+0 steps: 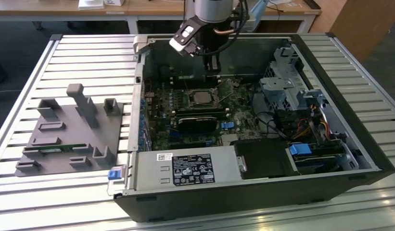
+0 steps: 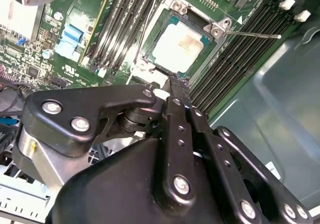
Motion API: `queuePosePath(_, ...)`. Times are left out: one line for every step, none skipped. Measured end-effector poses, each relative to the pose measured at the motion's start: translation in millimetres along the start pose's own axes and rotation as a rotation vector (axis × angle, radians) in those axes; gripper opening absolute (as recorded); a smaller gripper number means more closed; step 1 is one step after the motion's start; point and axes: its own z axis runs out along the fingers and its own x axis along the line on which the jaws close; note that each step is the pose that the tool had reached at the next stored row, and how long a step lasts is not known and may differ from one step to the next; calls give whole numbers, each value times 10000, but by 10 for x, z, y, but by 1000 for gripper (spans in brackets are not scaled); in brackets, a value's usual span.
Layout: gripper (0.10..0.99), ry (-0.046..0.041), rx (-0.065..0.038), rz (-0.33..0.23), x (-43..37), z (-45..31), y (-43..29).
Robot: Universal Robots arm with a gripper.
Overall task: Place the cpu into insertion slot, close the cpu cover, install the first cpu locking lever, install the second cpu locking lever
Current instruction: 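Close the cpu cover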
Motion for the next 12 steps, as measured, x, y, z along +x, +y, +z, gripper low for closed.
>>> queuePosePath(106,0,0,1,0,0,2)
queuePosePath(106,0,0,-1,0,0,5)
queuePosePath(106,0,0,-1,0,1,10)
queuePosePath(106,0,0,0,0,1,15)
queuePosePath(106,0,0,0,0,1,22)
queuePosePath(106,0,0,0,0,1,28)
queuePosePath(106,0,0,0,0,2,35)
queuePosePath(106,1,0,-1,0,2,40)
queuePosePath(106,1,0,0,0,2,44)
queuePosePath(106,0,0,0,0,3,48)
queuePosePath(106,0,0,0,0,3,53)
queuePosePath(106,1,0,0,0,3,57)
